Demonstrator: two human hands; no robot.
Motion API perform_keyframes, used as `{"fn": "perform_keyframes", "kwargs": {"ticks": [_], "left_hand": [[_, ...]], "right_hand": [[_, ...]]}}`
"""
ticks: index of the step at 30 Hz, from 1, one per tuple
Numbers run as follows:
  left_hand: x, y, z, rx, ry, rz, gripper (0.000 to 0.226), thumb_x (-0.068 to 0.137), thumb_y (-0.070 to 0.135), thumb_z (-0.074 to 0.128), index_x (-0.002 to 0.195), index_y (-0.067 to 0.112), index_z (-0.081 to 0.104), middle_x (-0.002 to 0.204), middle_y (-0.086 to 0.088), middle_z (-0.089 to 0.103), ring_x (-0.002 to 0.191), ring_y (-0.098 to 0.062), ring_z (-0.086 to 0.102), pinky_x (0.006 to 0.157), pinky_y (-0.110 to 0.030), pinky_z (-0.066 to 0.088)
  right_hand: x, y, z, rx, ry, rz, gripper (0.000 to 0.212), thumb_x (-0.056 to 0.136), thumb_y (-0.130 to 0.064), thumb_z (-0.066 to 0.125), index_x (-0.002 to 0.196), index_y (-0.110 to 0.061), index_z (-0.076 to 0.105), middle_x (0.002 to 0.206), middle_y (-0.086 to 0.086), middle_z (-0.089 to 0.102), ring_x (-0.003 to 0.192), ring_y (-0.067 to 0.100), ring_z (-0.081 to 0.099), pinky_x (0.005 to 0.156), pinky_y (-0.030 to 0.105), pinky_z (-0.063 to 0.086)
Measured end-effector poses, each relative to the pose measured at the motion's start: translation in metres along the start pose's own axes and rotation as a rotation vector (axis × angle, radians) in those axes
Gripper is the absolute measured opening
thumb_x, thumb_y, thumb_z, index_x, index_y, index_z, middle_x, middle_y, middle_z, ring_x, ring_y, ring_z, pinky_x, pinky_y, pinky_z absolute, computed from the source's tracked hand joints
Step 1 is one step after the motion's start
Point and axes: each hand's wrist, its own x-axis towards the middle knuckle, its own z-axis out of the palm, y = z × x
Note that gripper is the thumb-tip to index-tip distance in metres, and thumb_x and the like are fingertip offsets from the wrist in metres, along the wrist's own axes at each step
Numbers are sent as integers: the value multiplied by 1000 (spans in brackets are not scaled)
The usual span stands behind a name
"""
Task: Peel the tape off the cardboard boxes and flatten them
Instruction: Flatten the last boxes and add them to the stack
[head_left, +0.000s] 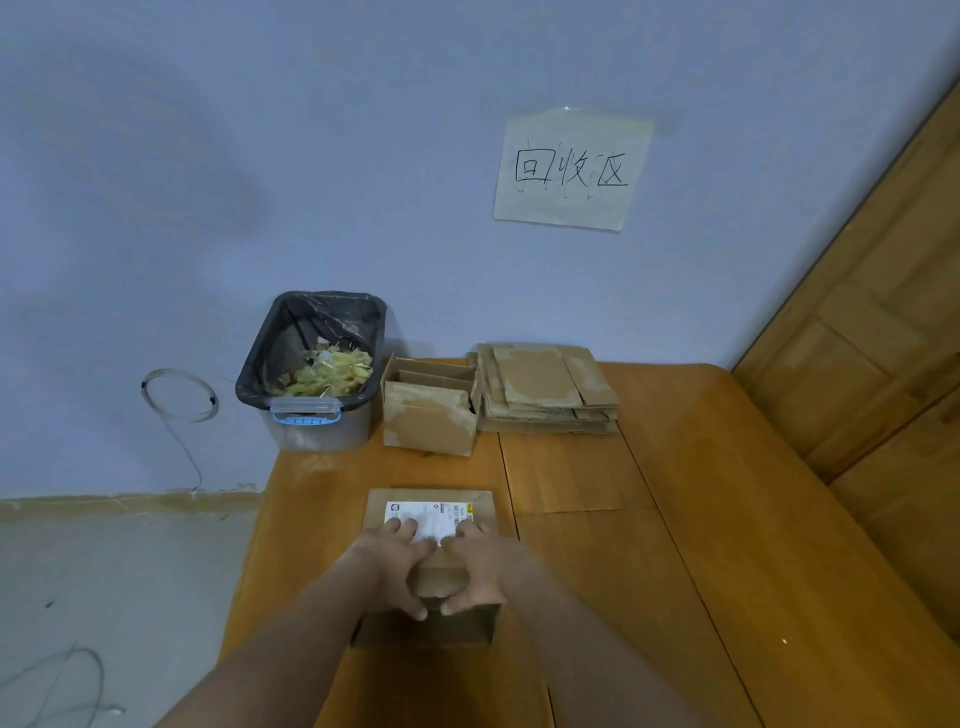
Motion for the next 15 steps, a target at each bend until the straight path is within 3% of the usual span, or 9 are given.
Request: {"fn": "perform_keyframes", "kwargs": {"ticks": [3, 9, 15], "left_hand": [[-5, 5, 19, 63, -17, 17, 96, 80, 70, 53, 154, 25, 12, 161, -11, 8, 147, -29, 9, 113, -45, 22], [-5, 1, 21, 31, 32, -6, 71, 98, 57, 32, 155, 20, 12, 162, -8, 7, 148, -25, 8, 116, -42, 18], [3, -6, 14, -106, 66, -169, 76, 99, 56, 32, 156, 18, -2, 163, -4, -9, 149, -25, -9, 120, -43, 10]], "right_hand": [[-2, -1, 11, 38, -58, 9, 81, 82, -57, 62, 146, -19, 33, 146, 4, 26, 137, 25, 22, 99, 46, 39], [5, -1, 16, -6, 52, -1, 55, 93, -34, 50, 143, -14, 37, 144, 7, 32, 135, 26, 26, 98, 40, 39], [27, -3, 15, -15, 135, -17, 69, 93, -41, 51, 151, -19, 21, 155, 3, 22, 141, 24, 16, 116, 39, 15]]}}
